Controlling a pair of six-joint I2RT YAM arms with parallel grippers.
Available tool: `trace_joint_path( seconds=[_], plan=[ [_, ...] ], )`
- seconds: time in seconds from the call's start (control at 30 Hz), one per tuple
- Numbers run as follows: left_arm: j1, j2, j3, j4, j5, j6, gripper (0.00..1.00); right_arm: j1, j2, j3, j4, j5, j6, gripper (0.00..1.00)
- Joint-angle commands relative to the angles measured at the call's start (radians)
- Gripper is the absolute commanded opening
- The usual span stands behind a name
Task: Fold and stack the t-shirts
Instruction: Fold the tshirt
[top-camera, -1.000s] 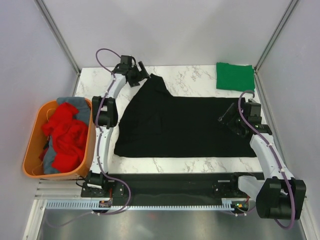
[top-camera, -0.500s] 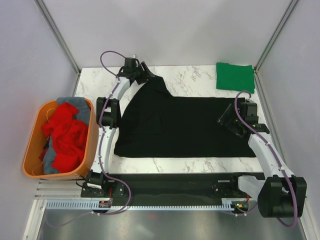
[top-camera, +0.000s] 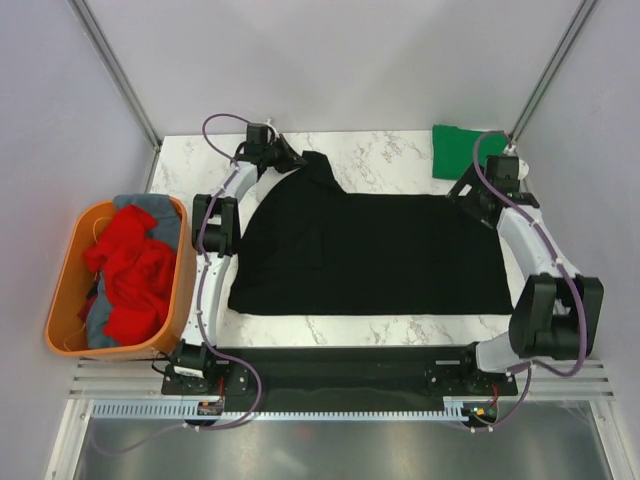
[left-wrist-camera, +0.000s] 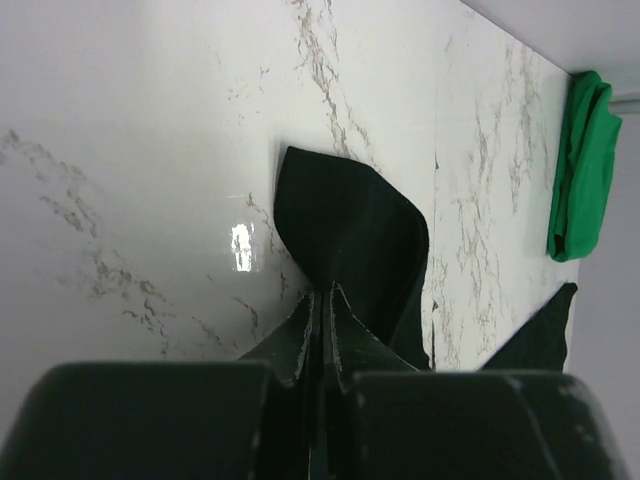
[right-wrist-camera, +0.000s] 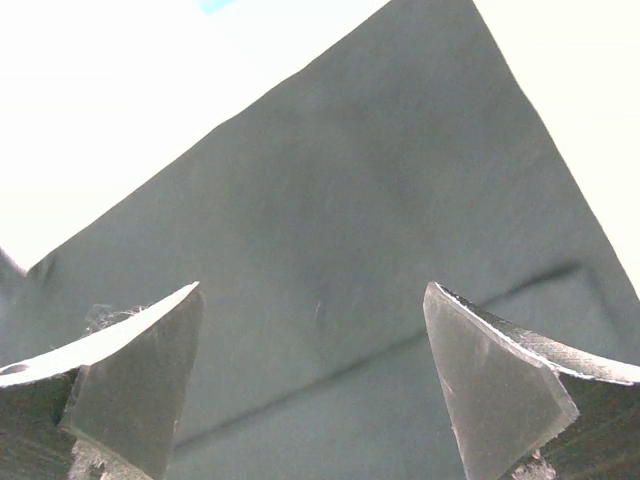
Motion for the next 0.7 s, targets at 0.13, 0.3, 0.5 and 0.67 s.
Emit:
trace_joint_path(
  seconds=[0.13,0.3,0.5,0.67],
  plan=[
    [0.006,-0.017,-0.071,0.024,0.027,-0.013,0.02,-0.127,0.39,0.305,0.023,0.097,-0.059,0.96],
    [0.006,-0.017,-0.073,0.027,0.03,-0.015,0.02,-0.148,0.617,0.501,0.012,0.164,-0.09,0.93],
    [0.007,-0.017,-0.073,0.029,0.028,-0.015,0.02,-0.15,0.774,0.66,0.0,0.201,-0.105,0.91],
    [0.007,-0.017,-0.074,0.033,0.031,-0.016,0.02,-0.157,0.847,0.709,-0.009,0.243,-0.119,0.87]
  ],
)
